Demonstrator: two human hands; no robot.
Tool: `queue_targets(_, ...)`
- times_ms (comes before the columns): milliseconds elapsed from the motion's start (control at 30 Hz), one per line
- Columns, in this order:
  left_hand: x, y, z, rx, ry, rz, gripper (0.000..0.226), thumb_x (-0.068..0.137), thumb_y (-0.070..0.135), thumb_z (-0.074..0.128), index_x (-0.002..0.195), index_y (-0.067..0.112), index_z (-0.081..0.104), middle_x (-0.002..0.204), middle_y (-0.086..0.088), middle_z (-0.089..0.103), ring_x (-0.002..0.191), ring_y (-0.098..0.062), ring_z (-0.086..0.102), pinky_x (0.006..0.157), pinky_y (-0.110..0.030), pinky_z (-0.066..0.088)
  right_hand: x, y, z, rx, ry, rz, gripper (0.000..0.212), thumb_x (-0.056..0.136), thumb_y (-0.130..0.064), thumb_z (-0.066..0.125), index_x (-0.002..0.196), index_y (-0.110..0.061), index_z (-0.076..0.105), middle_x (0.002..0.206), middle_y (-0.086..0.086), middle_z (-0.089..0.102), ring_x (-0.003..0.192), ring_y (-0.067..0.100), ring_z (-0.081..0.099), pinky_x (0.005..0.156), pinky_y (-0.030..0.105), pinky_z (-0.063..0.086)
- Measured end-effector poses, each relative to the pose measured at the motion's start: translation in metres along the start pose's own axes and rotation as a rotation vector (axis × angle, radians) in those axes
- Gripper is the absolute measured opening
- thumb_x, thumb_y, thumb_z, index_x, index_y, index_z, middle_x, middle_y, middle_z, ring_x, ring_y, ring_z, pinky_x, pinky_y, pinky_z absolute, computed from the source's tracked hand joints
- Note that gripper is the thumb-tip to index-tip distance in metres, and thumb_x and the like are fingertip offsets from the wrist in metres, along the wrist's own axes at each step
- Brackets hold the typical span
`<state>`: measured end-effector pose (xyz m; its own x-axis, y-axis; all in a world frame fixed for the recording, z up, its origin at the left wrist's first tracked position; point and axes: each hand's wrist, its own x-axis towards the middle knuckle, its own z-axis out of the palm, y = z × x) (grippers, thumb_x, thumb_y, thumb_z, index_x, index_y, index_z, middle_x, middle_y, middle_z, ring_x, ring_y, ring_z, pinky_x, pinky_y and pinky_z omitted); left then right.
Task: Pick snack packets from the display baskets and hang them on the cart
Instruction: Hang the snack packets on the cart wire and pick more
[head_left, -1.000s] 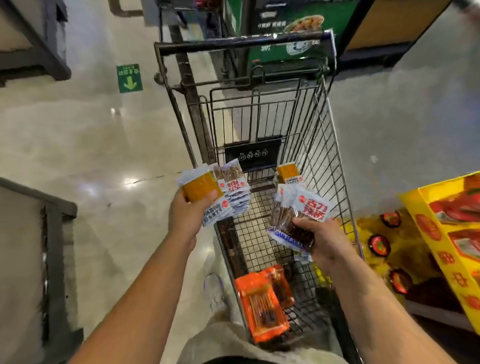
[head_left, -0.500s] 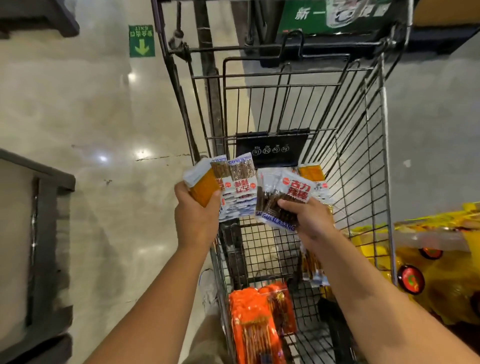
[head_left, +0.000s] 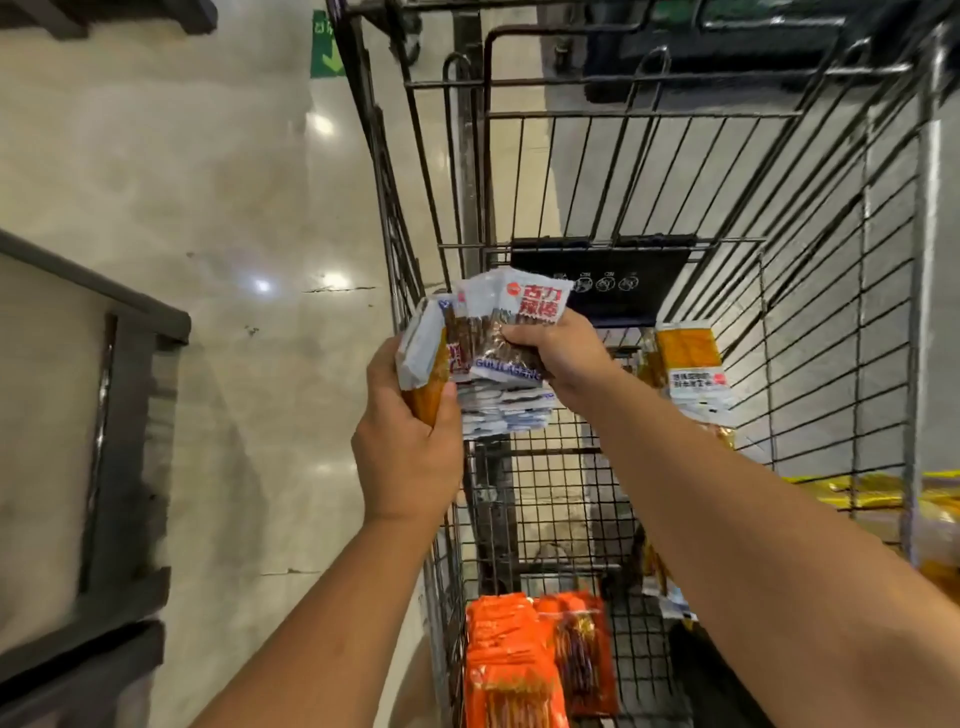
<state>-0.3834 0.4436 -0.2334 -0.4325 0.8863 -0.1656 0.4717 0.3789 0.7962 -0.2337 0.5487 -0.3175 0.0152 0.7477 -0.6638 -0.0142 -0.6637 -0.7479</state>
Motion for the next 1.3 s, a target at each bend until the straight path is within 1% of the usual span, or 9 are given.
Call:
queue_targets(200,0.001,-0.002,0.001,0.03,0.013,-0.03,0.058,0.094,0.022,0.069,0.145,0.03,0.043,0.102,0.008,0.059,0.089,-0.017,0.056,0.083,-0.029,0.046,0.007,0.006,0.018,-0.362,0.055,-0.061,0.021,0.082,-0.014,0.081,0.096,-0.023,0.068,0.098,-0.001,0.073,0.094,0.019,0.07,0.086,0.037,0.057)
queue_targets(400,0.0,0.001,0.0,0.029,0.01,-0.052,0.061,0.094,0.024,0.07,0.147,0.03,0.039,0.104,0.011,0.058,0.088,-0.014,0.056,0.079,-0.026,0.045,-0.002,0.004,-0.017,-0.15,-0.023,-0.021,0.022,0.084,-0.007,0.077,0.103,-0.015,0.071,0.098,0.001,0.077,0.094,0.021,0.074,0.083,0.037,0.058)
queue_targets(533,0.001,0.001,0.0,0.025,0.01,-0.076,0.068,0.094,0.024,0.071,0.151,0.026,0.035,0.11,0.013,0.054,0.093,-0.01,0.053,0.081,-0.023,0.043,0.003,0.0,-0.045,-0.099,0.07,-0.034,0.021,0.087,-0.006,0.073,0.103,-0.018,0.068,0.101,0.003,0.077,0.096,0.023,0.074,0.087,0.042,0.06)
queue_targets(633,0.001,0.001,0.0,0.043,0.008,-0.067,0.065,0.094,0.024,0.071,0.151,0.025,0.037,0.11,0.013,0.053,0.093,-0.009,0.051,0.082,-0.022,0.042,0.015,-0.001,-0.041,-0.153,0.157,-0.022,0.021,0.089,-0.007,0.074,0.103,-0.021,0.067,0.102,0.001,0.075,0.095,0.02,0.073,0.091,0.043,0.059)
queue_targets(900,0.001,0.001,0.0,0.059,0.0,-0.056,0.064,0.094,0.025,0.07,0.149,0.024,0.038,0.11,0.011,0.055,0.089,-0.011,0.052,0.078,-0.023,0.042,0.023,-0.003,-0.018,-0.42,0.169,-0.01,0.028,0.085,-0.02,0.081,0.11,-0.018,0.069,0.106,0.0,0.073,0.097,0.019,0.07,0.091,0.039,0.057)
queue_targets(1033,0.002,-0.001,0.0,0.061,-0.004,-0.044,0.065,0.094,0.024,0.07,0.149,0.023,0.038,0.11,0.013,0.054,0.089,-0.009,0.052,0.078,-0.022,0.042,0.022,-0.007,-0.032,-0.418,0.195,-0.046,0.026,0.084,-0.019,0.081,0.107,-0.019,0.07,0.106,-0.001,0.074,0.093,0.015,0.068,0.083,0.033,0.056)
queue_targets(1167,0.003,-0.001,0.001,0.048,-0.012,-0.044,0.065,0.093,0.024,0.071,0.149,0.025,0.038,0.111,0.014,0.055,0.09,-0.01,0.053,0.079,-0.023,0.043,0.024,-0.008,-0.042,-0.473,0.285,-0.069,0.045,0.085,-0.02,0.081,0.123,-0.016,0.057,0.116,0.001,0.067,0.101,0.016,0.061,0.08,0.031,0.048)
queue_targets(1233,0.003,-0.001,0.001,0.045,-0.013,-0.048,0.065,0.093,0.023,0.071,0.149,0.026,0.037,0.111,0.015,0.055,0.091,-0.009,0.053,0.08,-0.023,0.043,0.024,-0.007,-0.041,-0.521,0.245,-0.091,0.055,0.084,-0.02,0.081,0.127,-0.015,0.047,0.119,0.002,0.063,0.102,0.017,0.058,0.08,0.031,0.049)
queue_targets(1300,0.004,-0.002,0.001,0.047,-0.011,-0.048,0.065,0.093,0.023,0.071,0.149,0.026,0.037,0.11,0.016,0.054,0.091,-0.009,0.053,0.081,-0.023,0.043,0.024,-0.005,-0.037,-0.588,0.188,-0.15,0.059,0.083,-0.021,0.082,0.13,-0.018,0.046,0.124,0.002,0.06,0.11,0.019,0.06,0.089,0.036,0.055)
